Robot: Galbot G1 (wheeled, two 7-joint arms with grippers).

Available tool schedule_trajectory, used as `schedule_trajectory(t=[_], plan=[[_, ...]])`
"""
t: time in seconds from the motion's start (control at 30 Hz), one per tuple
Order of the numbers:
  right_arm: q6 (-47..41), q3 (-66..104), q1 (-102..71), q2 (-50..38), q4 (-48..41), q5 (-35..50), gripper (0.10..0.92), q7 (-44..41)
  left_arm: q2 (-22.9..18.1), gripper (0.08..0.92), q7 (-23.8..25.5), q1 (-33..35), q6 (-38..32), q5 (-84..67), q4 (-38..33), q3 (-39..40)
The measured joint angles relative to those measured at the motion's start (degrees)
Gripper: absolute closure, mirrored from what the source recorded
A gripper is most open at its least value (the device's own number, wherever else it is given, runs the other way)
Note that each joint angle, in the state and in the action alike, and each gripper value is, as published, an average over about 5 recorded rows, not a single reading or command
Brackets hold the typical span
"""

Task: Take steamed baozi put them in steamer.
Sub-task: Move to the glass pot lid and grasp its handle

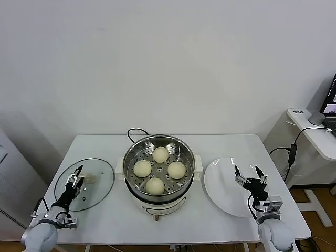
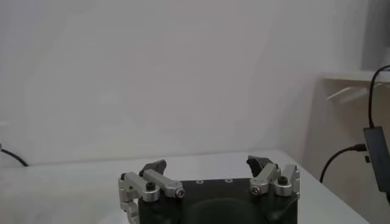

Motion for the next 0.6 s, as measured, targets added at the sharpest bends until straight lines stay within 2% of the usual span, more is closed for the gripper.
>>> schedule_trajectory(t=[0.6], plan=[[0.02,0.79,-0.15,0.03,-0.04,0.02,0.203,-0.39,-1.49,0.804,-1.58,-0.47,-0.22,0.32,-0.12,-0.83]])
